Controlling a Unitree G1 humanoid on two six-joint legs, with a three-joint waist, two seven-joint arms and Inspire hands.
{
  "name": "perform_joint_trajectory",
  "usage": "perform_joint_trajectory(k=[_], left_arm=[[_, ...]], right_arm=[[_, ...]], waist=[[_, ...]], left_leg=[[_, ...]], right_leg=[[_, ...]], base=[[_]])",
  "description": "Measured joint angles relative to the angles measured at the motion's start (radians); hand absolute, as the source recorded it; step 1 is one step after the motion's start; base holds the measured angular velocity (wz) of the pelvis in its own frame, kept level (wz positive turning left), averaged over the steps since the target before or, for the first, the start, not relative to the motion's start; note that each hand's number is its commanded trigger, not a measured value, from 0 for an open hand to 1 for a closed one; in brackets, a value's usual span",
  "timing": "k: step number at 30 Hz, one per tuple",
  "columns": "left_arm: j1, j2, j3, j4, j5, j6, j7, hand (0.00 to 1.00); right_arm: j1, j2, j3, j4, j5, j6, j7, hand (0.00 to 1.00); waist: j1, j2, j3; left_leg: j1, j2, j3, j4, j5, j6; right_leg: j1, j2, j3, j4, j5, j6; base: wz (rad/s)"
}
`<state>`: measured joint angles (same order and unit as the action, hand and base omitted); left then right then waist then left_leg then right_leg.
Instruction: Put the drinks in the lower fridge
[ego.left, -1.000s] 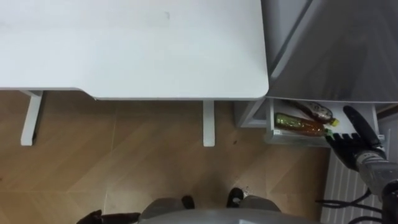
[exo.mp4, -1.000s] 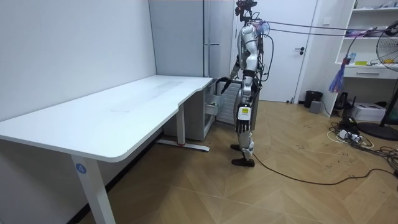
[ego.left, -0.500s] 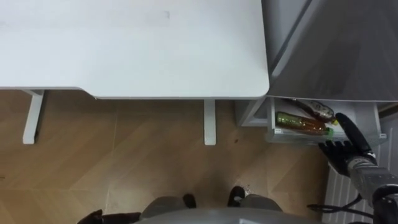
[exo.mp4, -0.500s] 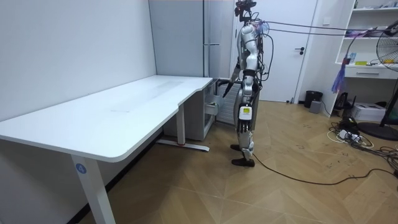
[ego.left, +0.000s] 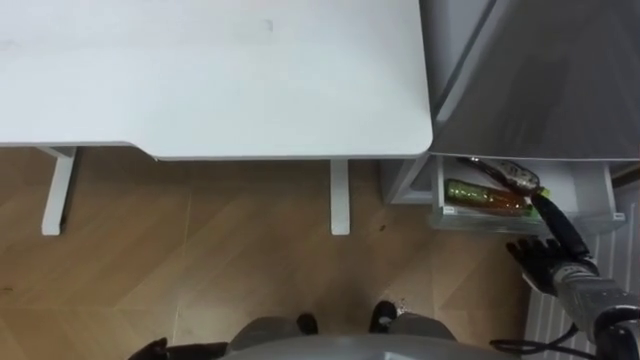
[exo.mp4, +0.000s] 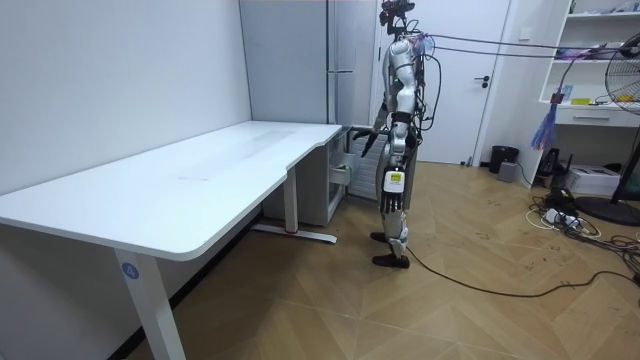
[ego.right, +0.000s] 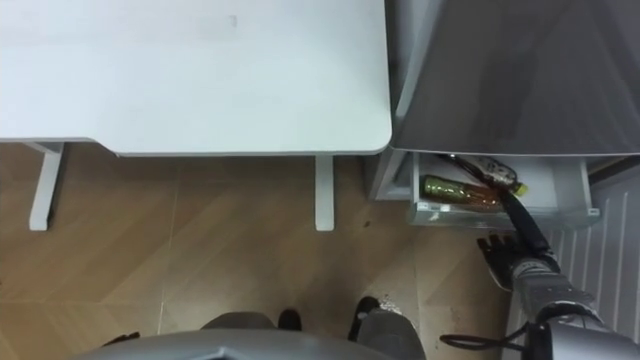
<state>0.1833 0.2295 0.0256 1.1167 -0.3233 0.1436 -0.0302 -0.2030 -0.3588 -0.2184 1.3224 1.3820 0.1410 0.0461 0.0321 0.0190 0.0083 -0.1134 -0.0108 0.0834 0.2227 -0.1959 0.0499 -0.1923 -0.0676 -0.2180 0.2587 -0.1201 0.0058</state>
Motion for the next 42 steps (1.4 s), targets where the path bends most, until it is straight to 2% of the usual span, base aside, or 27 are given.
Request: perform_joint_trajectory(k=[6, 10, 12, 14, 15, 17, 19, 21, 26, 29, 33, 35, 37, 39, 42], left_arm=[[-0.019, -0.005, 0.005, 0.027, 0.0, 0.0, -0.001, 0.0], [-0.065, -0.01, 0.001, 0.049, 0.004, -0.003, -0.001, 0.0], [-0.072, -0.01, -0.003, 0.049, 0.0, -0.012, 0.001, 0.0], [-0.075, -0.003, -0.035, 0.057, -0.014, -0.02, 0.016, 0.0], [-0.074, 0.0, -0.04, 0.059, -0.024, -0.02, 0.022, 0.0], [-0.072, 0.011, -0.081, 0.063, -0.038, -0.018, 0.046, 0.0], [-0.078, 0.016, -0.107, 0.065, -0.036, -0.017, 0.053, 0.0], [-0.102, 0.014, -0.111, 0.065, -0.038, -0.014, 0.066, 0.0], [-0.138, 0.013, -0.13, 0.048, -0.038, -0.02, 0.081, 0.0], [-0.141, 0.014, -0.152, 0.027, -0.039, -0.028, 0.098, 0.0], [-0.142, 0.013, -0.189, -0.016, -0.039, -0.035, 0.129, 0.0], [-0.142, 0.013, -0.199, -0.038, -0.041, -0.041, 0.138, 0.0], [-0.14, 0.015, -0.217, -0.038, -0.071, -0.043, 0.149, 0.0], [-0.138, 0.015, -0.216, -0.038, -0.089, -0.044, 0.152, 0.0], [-0.138, 0.016, -0.217, -0.056, -0.114, -0.069, 0.151, 0.0]], right_arm=[[-0.012, 0.003, -0.003, -0.001, 0.008, -0.011, -0.04, 0.0], [-0.086, 0.003, -0.022, 0.03, 0.018, -0.027, -0.055, 0.0], [-0.113, 0.002, -0.022, 0.039, 0.021, -0.031, -0.061, 0.0], [-0.141, 0.002, -0.021, 0.038, 0.021, -0.041, -0.09, 0.0], [-0.145, 0.002, -0.021, 0.038, 0.023, -0.04, -0.096, 0.0], [-0.169, -0.003, -0.015, 0.034, 0.035, -0.044, -0.133, 0.0], [-0.185, -0.011, 0.001, 0.02, 0.04, -0.058, -0.155, 0.0], [-0.195, -0.019, 0.001, -0.029, 0.047, -0.089, -0.181, 0.0], [-0.278, -0.04, 0.015, -0.066, 0.05, -0.101, -0.211, 0.0], [-0.291, -0.056, 0.037, -0.125, 0.089, -0.127, -0.216, 0.0], [-0.352, -0.088, 0.046, -0.124, 0.123, -0.132, -0.215, 0.0], [-0.385, -0.11, 0.049, -0.123, 0.125, -0.129, -0.222, 0.0], [-0.386, -0.112, 0.06, -0.121, 0.127, -0.128, -0.228, 0.0], [-0.387, -0.112, 0.075, -0.128, 0.126, -0.119, -0.228, 0.0], [-0.388, -0.116, 0.081, -0.14, 0.126, -0.119, -0.228, 0.0]], waist=[[0.001, -0.004, 0.0005], [0.001, -0.004, 0.0047], [0.003, 0.001, 0.0096], [0.003, 0.009, 0.0157], [0.004, 0.009, 0.0159], [0.011, 0.005, 0.0164], [0.018, -0.001, 0.0163], [0.031, 0.002, 0.0162], [0.042, 0.006, 0.0156], [0.056, 0.008, 0.0164], [0.068, 0.005, 0.0177], [0.07, 0.002, 0.0199], [0.064, -0.001, 0.0218], [0.055, -0.014, 0.0237], [0.055, -0.025, 0.0254]], left_leg=[[-0.029, 0.0, 0.003, 0.021, -0.004, 0.001], [-0.144, -0.004, 0.002, 0.147, -0.031, 0.005], [-0.201, -0.004, -0.002, 0.219, -0.057, 0.007], [-0.309, -0.003, -0.002, 0.37, -0.126, 0.01], [-0.34, -0.003, -0.002, 0.412, -0.145, 0.01], [-0.463, -0.003, 0.002, 0.578, -0.208, 0.009], [-0.554, -0.001, 0.012, 0.676, -0.236, 0.009], [-0.666, 0.0, 0.014, 0.775, -0.254, 0.011], [-0.834, 0.003, 0.017, 0.878, -0.256, 0.013], [-0.897, 0.005, 0.019, 0.913, -0.256, 0.012], [-0.967, 0.003, 0.02, 0.936, -0.254, 0.011], [-0.999, -0.002, 0.02, 0.938, -0.247, 0.008], [-1.009, -0.003, 0.018, 0.939, -0.243, 0.002], [-1.023, -0.004, 0.021, 0.943, -0.242, 0.002], [-1.052, -0.004, 0.019, 0.951, -0.243, 0.006]], right_leg=[[-0.022, -0.001, 0.011, 0.014, -0.002, 0.0], [-0.139, -0.023, 0.016, 0.13, -0.022, -0.005], [-0.193, -0.032, 0.021, 0.196, -0.044, -0.008], [-0.299, -0.042, 0.035, 0.343, -0.098, -0.012], [-0.329, -0.045, 0.04, 0.384, -0.114, -0.014], [-0.457, -0.067, 0.058, 0.545, -0.181, -0.015], [-0.556, -0.077, 0.076, 0.648, -0.209, -0.019], [-0.667, -0.09, 0.081, 0.741, -0.227, -0.024], [-0.833, -0.099, 0.098, 0.836, -0.23, -0.036], [-0.896, -0.1, 0.103, 0.868, -0.226, -0.044], [-0.966, -0.106, 0.104, 0.892, -0.223, -0.051], [-0.996, -0.117, 0.099, 0.897, -0.221, -0.055], [-1.001, -0.125, 0.088, 0.9, -0.224, -0.059], [-1.017, -0.127, 0.091, 0.909, -0.229, -0.059], [-1.042, -0.128, 0.087, 0.91, -0.228, -0.059]], base=[[-0.01], [-0.03], [-0.02], [-0.03], [-0.07], [0.0], [0.0], [0.05], [0.04], [0.01], [0.05], [0.11], [0.14], [0.03], [0.01]])
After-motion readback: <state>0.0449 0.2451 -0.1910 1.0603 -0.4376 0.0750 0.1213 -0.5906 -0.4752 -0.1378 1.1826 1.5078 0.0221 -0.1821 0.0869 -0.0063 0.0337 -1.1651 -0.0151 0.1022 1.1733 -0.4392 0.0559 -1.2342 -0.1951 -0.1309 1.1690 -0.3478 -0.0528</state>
